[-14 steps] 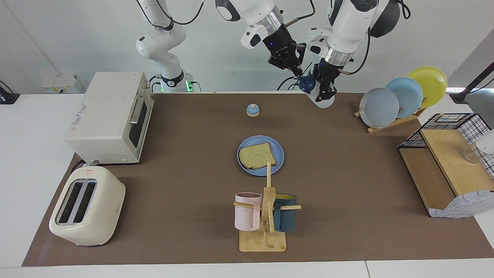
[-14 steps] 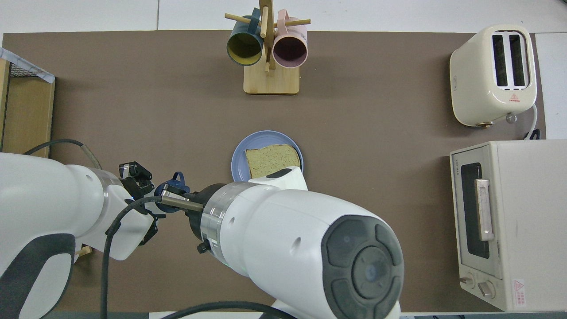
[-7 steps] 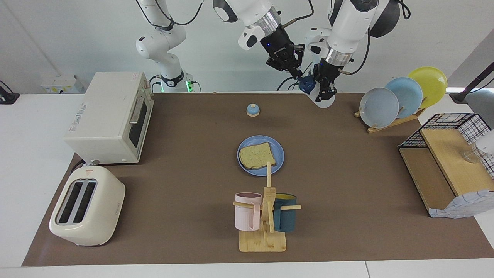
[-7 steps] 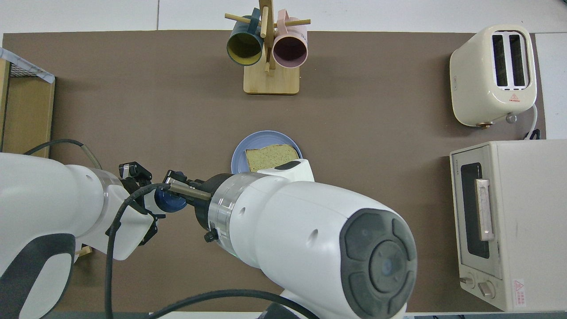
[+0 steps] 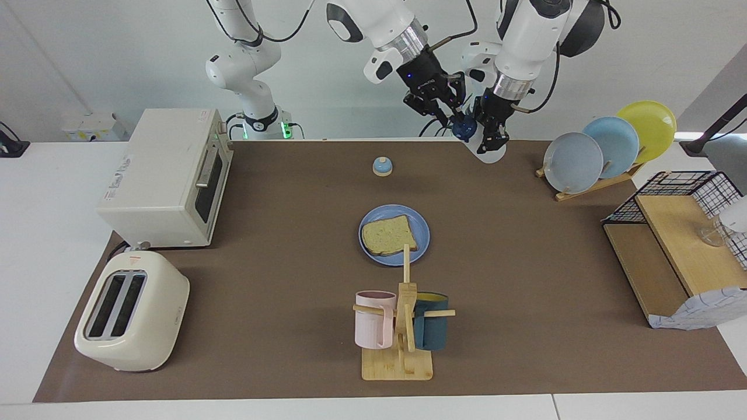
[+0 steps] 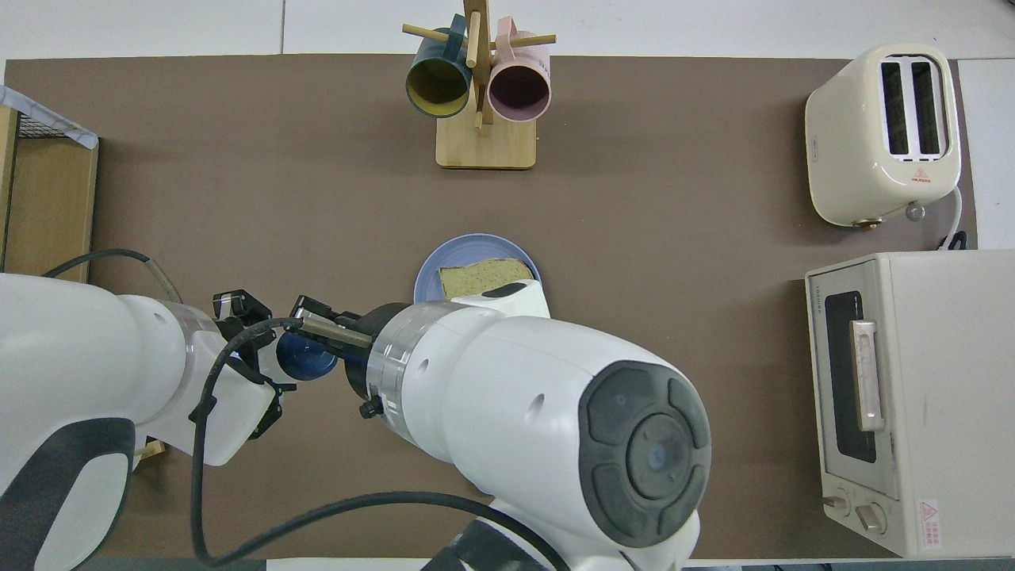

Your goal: Put bread on plate and add seasoning

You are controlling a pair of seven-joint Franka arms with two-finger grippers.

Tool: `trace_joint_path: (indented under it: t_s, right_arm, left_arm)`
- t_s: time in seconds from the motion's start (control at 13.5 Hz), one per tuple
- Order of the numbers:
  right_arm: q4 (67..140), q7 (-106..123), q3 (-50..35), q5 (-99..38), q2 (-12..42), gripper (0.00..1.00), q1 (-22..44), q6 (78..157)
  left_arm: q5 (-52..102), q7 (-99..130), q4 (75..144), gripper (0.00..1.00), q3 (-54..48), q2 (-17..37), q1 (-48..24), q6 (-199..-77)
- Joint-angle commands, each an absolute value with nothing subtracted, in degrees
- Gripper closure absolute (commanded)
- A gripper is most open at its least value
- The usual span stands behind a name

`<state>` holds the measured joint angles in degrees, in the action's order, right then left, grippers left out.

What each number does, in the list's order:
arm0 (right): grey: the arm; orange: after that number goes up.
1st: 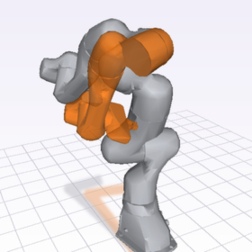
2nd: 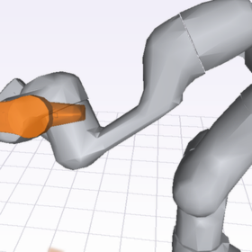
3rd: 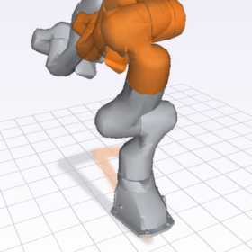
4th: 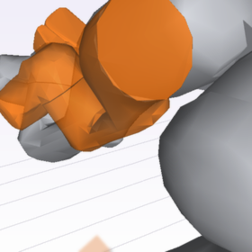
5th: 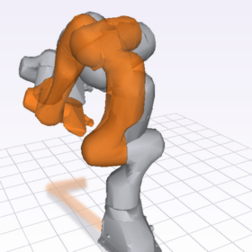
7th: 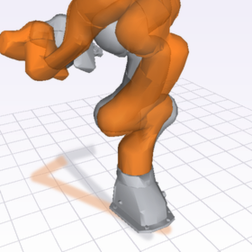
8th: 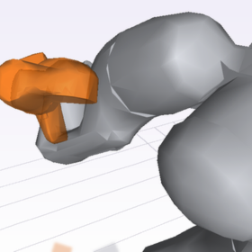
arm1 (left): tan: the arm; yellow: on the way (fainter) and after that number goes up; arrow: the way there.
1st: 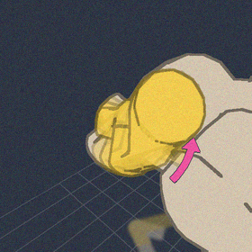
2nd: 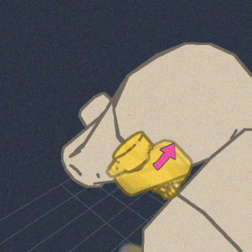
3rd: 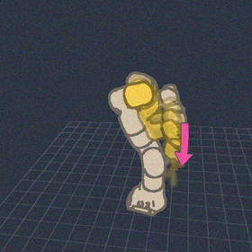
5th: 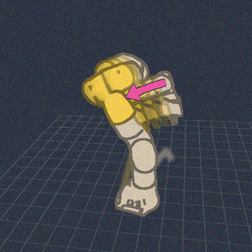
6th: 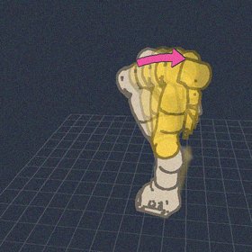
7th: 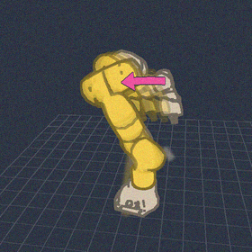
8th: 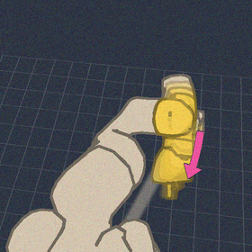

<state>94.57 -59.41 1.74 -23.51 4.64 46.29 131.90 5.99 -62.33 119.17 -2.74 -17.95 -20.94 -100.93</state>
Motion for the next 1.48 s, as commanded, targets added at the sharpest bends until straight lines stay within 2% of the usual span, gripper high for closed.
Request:
trace_joint_path:
  t_s: [0.0,0.07,0.3,0.74,1.4]
  right_arm:
    - [94.9,-60.0,1.5,-22.5,4.3,0.88,46.1,132.5]
    - [94.7,-60.0,1.5,-22.6,4.4,0.93,46.0,132.5]
    - [94.2,-60.4,1.5,-22.7,4.7,1.0,45.9,132.5]
    - [91.8,-63.1,1.9,-27.2,4.7,1.0,43.4,132.6]
    - [91.1,-71.3,2.1,-27.8,4.6,1.0,43.2,134.9]
  left_arm:
    - [7.0,-63.0,120.8,1.0,-2.1,-19.7,-21.7,-101.5]
    - [6.9,-63.0,120.8,1.0,-2.1,-19.7,-21.7,-101.5]
    - [7.0,-63.0,120.8,1.0,-2.1,-19.7,-21.7,-101.3]
    - [6.9,-62.7,120.8,1.0,-2.2,-19.7,-21.7,-101.2]
    - [6.9,-63.0,120.8,1.0,-2.2,-19.7,-21.7,-100.8]
